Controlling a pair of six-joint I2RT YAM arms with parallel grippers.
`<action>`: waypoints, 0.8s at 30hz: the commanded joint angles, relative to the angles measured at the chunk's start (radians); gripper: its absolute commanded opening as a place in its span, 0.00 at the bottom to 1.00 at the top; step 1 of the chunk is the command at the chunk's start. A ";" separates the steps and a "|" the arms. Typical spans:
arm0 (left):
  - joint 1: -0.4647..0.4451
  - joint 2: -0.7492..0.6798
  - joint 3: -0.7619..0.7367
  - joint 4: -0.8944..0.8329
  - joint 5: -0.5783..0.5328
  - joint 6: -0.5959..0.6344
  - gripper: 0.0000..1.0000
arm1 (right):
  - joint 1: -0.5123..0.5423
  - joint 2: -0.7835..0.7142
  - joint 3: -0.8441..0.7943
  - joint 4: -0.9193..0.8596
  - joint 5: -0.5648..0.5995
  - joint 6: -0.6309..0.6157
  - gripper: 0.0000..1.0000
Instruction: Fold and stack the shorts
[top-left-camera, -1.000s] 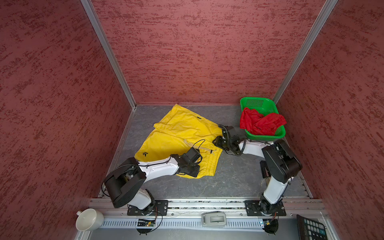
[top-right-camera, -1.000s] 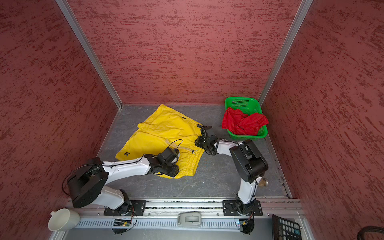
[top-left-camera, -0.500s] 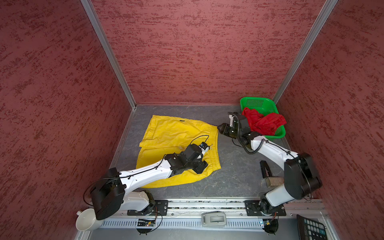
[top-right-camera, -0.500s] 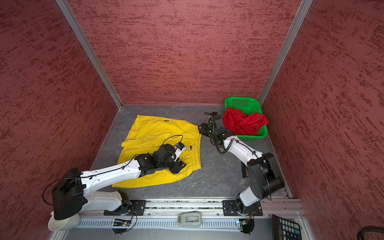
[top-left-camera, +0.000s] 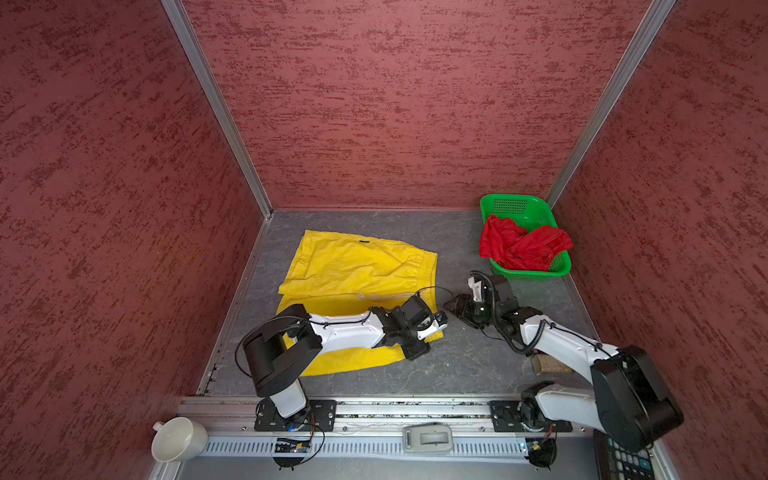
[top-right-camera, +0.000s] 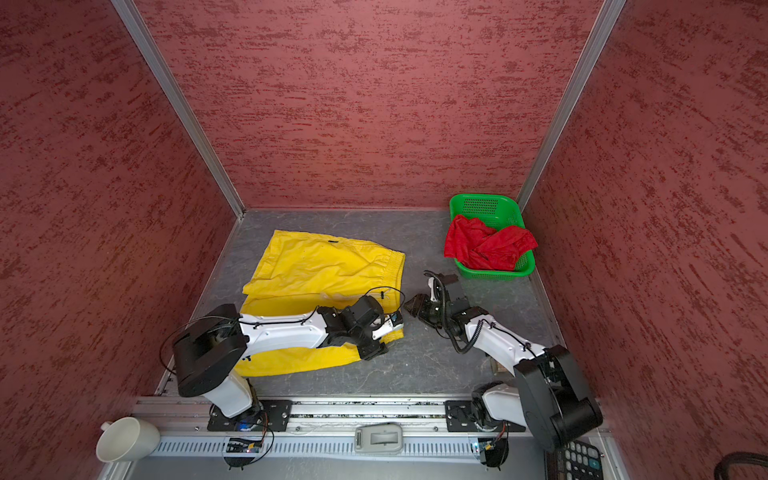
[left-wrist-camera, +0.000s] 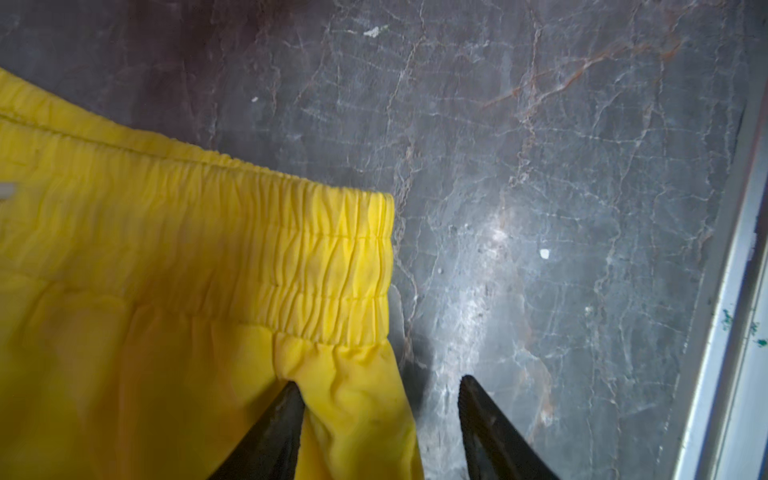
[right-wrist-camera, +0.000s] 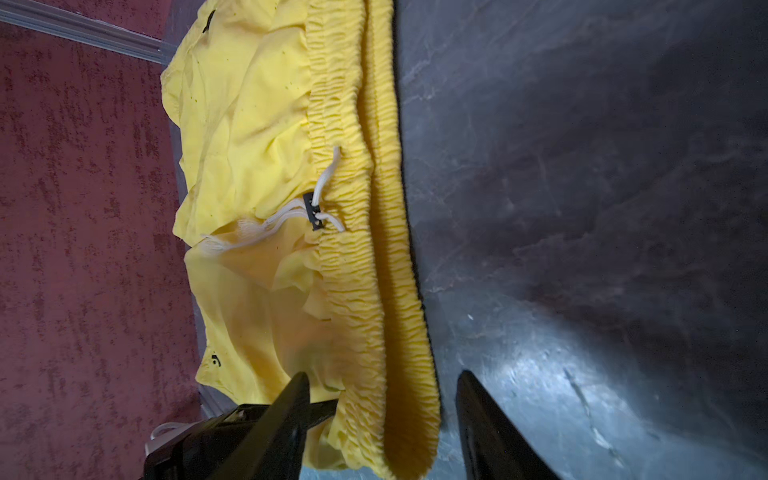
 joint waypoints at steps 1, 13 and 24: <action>-0.017 0.041 0.024 0.039 0.009 0.048 0.51 | -0.044 -0.013 -0.035 0.047 -0.115 0.064 0.59; 0.013 -0.016 -0.056 0.156 0.150 0.115 0.11 | -0.067 0.138 -0.045 -0.009 -0.323 0.015 0.64; 0.079 -0.094 -0.128 0.259 0.235 0.169 0.11 | -0.055 0.180 -0.046 0.118 -0.456 0.104 0.66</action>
